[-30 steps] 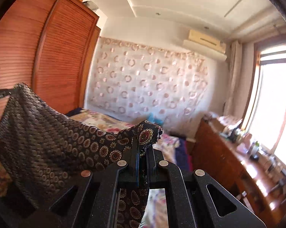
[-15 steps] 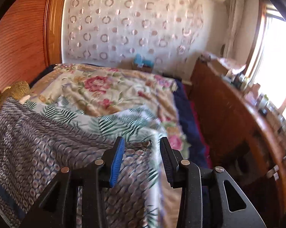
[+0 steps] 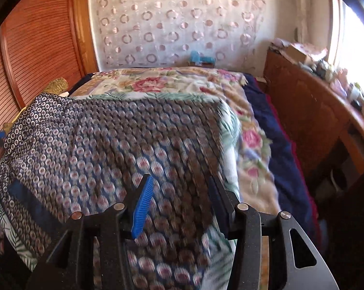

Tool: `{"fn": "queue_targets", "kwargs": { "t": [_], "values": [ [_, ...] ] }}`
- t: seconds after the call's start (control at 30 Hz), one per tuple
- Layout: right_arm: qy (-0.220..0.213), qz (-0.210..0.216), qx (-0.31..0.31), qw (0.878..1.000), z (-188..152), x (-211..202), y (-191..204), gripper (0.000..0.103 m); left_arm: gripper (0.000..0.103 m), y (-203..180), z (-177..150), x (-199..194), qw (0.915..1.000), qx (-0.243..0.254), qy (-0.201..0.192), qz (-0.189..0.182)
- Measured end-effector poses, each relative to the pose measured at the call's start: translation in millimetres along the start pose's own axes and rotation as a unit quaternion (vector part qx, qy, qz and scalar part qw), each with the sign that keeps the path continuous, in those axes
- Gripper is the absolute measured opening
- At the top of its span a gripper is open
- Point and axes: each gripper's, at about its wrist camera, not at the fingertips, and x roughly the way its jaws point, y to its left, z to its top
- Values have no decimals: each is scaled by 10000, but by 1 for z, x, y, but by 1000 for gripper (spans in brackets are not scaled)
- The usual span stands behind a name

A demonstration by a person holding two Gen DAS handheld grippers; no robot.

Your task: Fold small clothes

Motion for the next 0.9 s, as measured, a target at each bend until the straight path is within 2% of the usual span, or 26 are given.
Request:
{"fn": "queue_targets", "kwargs": {
  "t": [0.1,0.17,0.37,0.43,0.47,0.53,0.63,0.73,0.9],
  "values": [
    [159,-90,156,9997,-14,-2,-15,49,77,-5,-11,14,9998,36,173,84],
    [243,4,305,9992,-27,-8,-24,49,77,-6,-14,22,9996,-6,282,88],
    [191,-3,492,9986,-30,-9,-32,49,77,-7,-27,44,9978,-25,635,193],
    [133,-11,547,9984,-26,-9,-29,49,77,-7,-27,44,9978,-20,625,223],
    [132,-37,566,9983,-27,-4,-26,45,77,-7,-28,44,9976,-23,647,237],
    [170,-103,623,9979,-29,-1,-29,44,81,-10,-28,45,9974,23,674,257],
    [231,-97,720,9971,-29,9,-28,35,87,-15,-27,49,9966,186,739,307],
    [321,-90,738,9967,-29,22,-19,33,95,-12,-23,52,9965,165,780,269],
    [245,-173,630,9976,-32,36,-7,33,96,-13,-23,54,9962,171,800,282]
  ]
}}
